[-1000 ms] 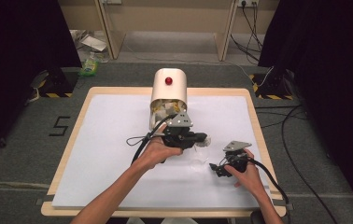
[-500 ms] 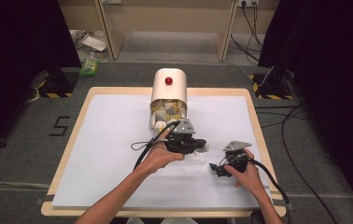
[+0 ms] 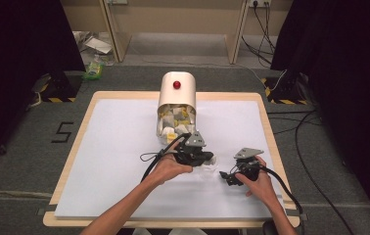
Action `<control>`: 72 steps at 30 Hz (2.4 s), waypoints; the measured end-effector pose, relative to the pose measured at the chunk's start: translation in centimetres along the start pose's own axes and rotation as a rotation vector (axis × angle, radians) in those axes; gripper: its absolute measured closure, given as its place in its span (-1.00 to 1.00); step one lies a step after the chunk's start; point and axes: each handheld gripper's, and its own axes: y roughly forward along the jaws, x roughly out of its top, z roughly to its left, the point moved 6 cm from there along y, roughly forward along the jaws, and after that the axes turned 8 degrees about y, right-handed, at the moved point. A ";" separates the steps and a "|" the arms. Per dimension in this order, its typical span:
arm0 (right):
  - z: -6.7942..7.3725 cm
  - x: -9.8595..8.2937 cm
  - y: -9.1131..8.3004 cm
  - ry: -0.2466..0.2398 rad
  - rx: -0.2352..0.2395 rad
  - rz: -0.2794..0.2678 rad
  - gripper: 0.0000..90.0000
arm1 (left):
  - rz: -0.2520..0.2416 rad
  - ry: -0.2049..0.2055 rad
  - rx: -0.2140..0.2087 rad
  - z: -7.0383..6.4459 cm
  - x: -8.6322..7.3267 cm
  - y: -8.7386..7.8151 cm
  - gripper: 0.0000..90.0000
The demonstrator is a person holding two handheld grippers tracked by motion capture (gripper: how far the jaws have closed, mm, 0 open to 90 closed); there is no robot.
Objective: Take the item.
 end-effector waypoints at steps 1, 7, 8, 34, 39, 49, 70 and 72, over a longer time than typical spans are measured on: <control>0.0 0.0 0.0 0.000 0.000 0.000 -0.94 | 0.005 0.003 0.002 0.0 -0.1 0.0 0.91; 0.0 0.0 0.0 0.003 0.001 0.001 -0.94 | -0.007 -0.006 0.003 0.0 -0.1 -0.2 0.80; 0.0 0.0 0.0 0.002 0.001 0.001 -0.94 | -0.010 -0.007 0.004 0.1 -0.1 -0.2 0.79; 0.0 0.0 0.0 0.002 0.001 0.001 -0.94 | -0.045 -0.086 0.007 -0.5 -0.2 -3.7 -0.36; 0.0 0.0 0.0 0.003 0.001 0.002 -0.95 | -0.041 -0.091 0.013 -0.5 -0.8 -4.2 -0.50; 0.0 0.0 0.0 0.005 0.002 0.002 -0.95 | -0.062 -0.121 0.028 -0.1 -1.8 -5.2 -0.61; 0.0 0.0 0.0 0.005 0.002 0.002 -0.95 | -0.067 -0.140 0.079 0.5 -4.5 -8.1 -0.61; 0.0 0.0 0.0 0.005 0.002 0.002 -0.95 | -0.068 -0.148 0.084 0.6 -5.2 -8.5 -0.61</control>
